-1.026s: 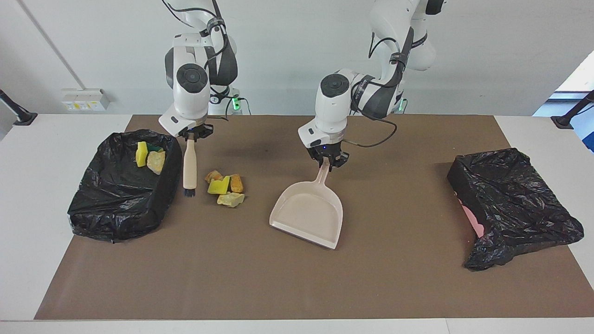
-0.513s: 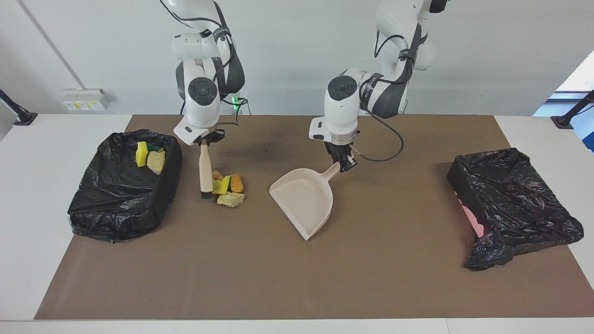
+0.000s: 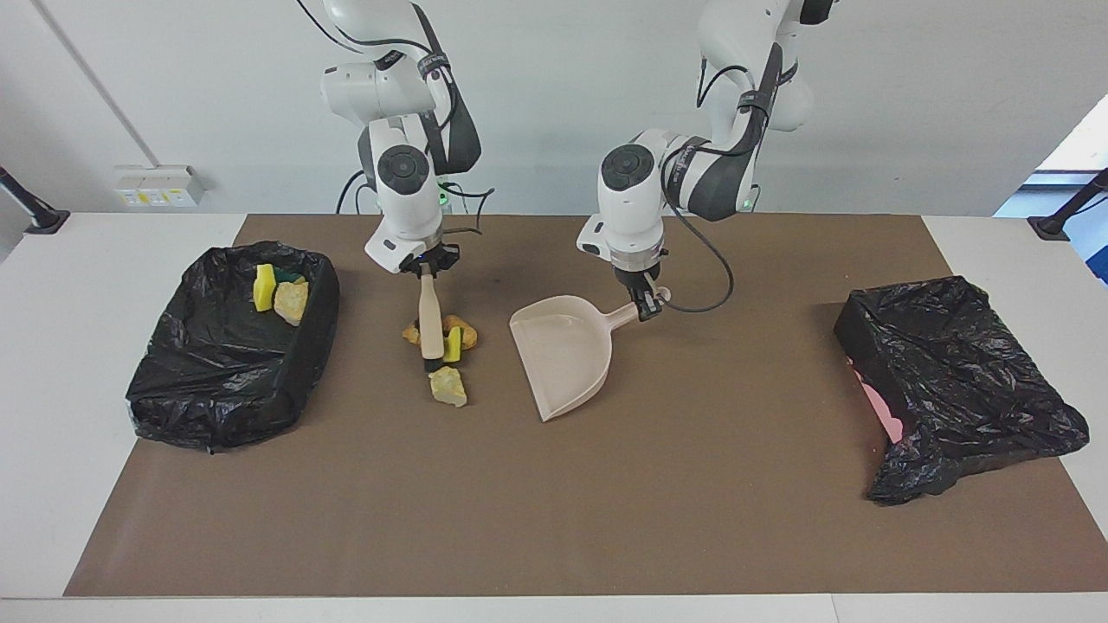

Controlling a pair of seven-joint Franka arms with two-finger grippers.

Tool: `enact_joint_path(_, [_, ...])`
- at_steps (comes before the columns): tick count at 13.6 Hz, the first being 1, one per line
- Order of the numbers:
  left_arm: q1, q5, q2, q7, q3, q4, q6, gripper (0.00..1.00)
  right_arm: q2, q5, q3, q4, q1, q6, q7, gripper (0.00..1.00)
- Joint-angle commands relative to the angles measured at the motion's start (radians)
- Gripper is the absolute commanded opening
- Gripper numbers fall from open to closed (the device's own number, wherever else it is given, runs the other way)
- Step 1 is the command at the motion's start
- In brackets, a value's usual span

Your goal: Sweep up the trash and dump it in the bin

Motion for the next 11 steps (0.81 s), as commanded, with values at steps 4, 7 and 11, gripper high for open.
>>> enact_joint_path(4, [-0.025, 0.039, -0.030, 0.029, -0.002, -0.050, -0.044, 0.00, 0.051, 0.244, 0.003, 0.001, 0.067, 0.149, 0.014, 0.00])
enact_joint_path(7, [-0.025, 0.037, -0.031, 0.029, -0.003, -0.053, -0.058, 0.00, 0.069, 0.376, 0.003, 0.020, 0.101, 0.178, 0.034, 0.00])
enact_joint_path(11, [-0.027, 0.036, -0.031, 0.029, -0.003, -0.053, -0.058, 0.00, 0.095, 0.602, 0.001, 0.125, 0.089, 0.111, 0.004, 0.00])
